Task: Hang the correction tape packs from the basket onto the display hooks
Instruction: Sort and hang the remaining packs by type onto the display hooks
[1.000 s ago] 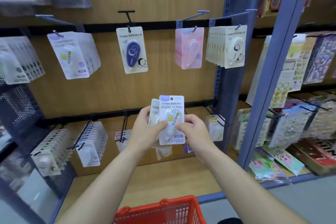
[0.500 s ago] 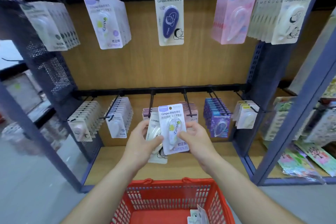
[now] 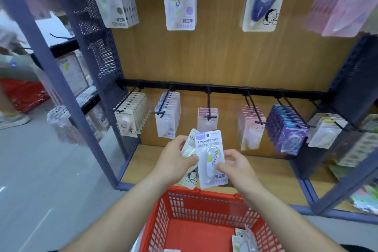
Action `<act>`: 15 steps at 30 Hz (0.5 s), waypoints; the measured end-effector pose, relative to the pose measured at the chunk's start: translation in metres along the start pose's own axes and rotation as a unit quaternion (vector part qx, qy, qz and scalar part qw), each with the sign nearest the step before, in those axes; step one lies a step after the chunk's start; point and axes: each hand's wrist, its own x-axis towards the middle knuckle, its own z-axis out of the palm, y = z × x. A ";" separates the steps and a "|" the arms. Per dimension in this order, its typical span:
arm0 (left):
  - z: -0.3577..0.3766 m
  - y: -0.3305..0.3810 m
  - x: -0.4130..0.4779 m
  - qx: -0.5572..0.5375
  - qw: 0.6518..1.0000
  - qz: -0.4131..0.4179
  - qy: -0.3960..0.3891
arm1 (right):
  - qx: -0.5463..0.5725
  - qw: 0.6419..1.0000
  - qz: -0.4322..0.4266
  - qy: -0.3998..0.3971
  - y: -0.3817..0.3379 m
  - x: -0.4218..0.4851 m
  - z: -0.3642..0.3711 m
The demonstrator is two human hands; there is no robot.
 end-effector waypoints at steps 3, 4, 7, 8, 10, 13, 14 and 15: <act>-0.012 -0.014 -0.005 -0.003 1.000 -0.008 0.007 | 0.004 1.000 0.012 -0.018 0.009 0.002 0.015; -0.015 -0.017 -0.006 -0.005 1.000 -0.009 0.011 | 0.006 1.000 0.015 -0.019 0.011 0.003 0.020; -0.026 -0.024 -0.006 -0.011 1.000 -0.011 0.027 | 0.015 0.999 0.020 -0.022 0.017 0.005 0.035; -0.029 -0.025 -0.007 -0.014 0.999 -0.013 0.033 | 0.022 0.999 0.020 -0.024 0.017 0.006 0.040; -0.038 -0.026 -0.007 -0.018 0.999 -0.013 0.047 | 0.027 0.999 0.016 -0.028 0.015 0.007 0.052; -0.052 -0.021 -0.009 -0.030 0.997 0.002 0.077 | 0.024 0.999 0.004 -0.031 0.002 0.009 0.068; -0.056 -0.019 -0.010 -0.033 0.995 0.007 0.089 | 0.021 0.999 -0.002 -0.031 -0.004 0.010 0.072; -0.061 -0.015 -0.011 -0.041 0.994 0.013 0.099 | 0.020 0.999 -0.008 -0.033 -0.011 0.010 0.076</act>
